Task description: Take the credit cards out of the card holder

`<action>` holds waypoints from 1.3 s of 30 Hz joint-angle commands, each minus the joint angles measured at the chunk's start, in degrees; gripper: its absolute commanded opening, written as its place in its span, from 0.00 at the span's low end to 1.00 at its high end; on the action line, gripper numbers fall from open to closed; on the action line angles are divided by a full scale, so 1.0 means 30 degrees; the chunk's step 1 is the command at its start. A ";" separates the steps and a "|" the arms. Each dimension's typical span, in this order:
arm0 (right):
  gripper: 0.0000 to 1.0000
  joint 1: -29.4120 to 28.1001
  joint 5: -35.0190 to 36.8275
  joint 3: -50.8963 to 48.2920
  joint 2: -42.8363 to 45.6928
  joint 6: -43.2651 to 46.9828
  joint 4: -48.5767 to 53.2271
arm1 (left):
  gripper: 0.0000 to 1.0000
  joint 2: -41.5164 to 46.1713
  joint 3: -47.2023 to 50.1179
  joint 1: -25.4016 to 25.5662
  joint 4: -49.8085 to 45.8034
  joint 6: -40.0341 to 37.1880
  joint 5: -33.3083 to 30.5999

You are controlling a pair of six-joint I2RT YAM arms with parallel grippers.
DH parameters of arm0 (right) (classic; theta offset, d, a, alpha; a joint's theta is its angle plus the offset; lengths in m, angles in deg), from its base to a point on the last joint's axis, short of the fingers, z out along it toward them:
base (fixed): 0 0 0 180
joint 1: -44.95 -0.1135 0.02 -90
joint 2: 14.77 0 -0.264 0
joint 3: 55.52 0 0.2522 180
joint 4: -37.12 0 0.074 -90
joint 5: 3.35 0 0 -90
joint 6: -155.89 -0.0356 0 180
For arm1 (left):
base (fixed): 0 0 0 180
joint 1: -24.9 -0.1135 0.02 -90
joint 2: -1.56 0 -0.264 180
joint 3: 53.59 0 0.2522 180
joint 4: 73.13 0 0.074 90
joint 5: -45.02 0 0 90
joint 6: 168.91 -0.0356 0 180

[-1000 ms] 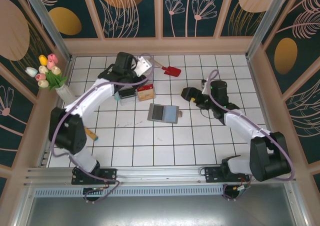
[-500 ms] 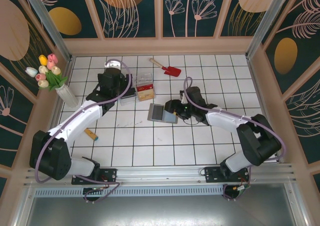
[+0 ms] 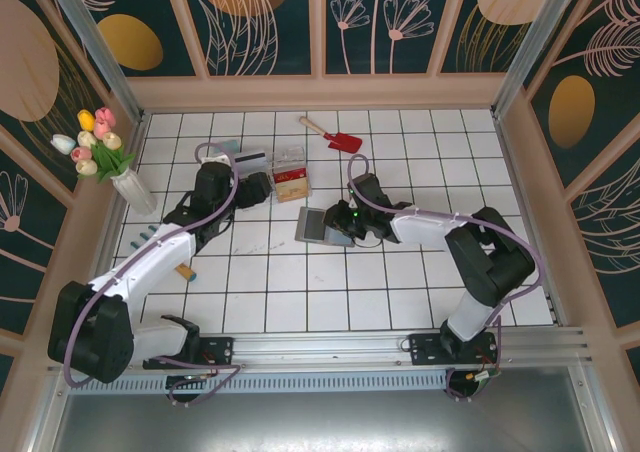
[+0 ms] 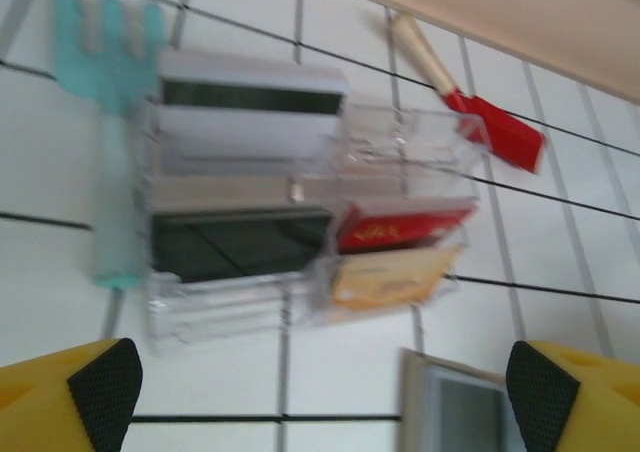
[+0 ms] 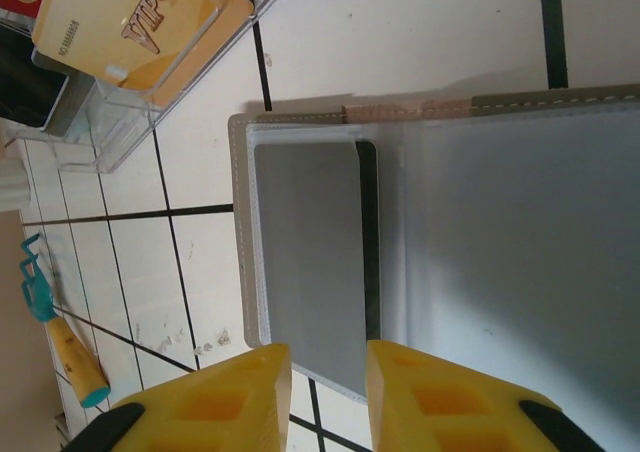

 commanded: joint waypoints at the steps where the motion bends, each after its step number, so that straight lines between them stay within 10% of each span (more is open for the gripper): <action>1: 0.26 -0.0128 0.0420 0.0470 -0.0498 -0.0261 -0.0247 | 0.93 -0.0418 0.0917 0.0058 0.1857 0.2383 0.3590; 27: 0.16 0.0194 -0.1324 -0.0129 -0.2226 -0.0548 -0.2471 | 0.33 -0.8640 -0.2845 0.3615 0.1598 0.5400 0.6009; 39: 0.17 0.0224 -0.0831 -0.0276 -0.2008 -0.0598 -0.1761 | 0.26 -1.0969 -0.3824 0.4163 0.0455 0.4825 0.4945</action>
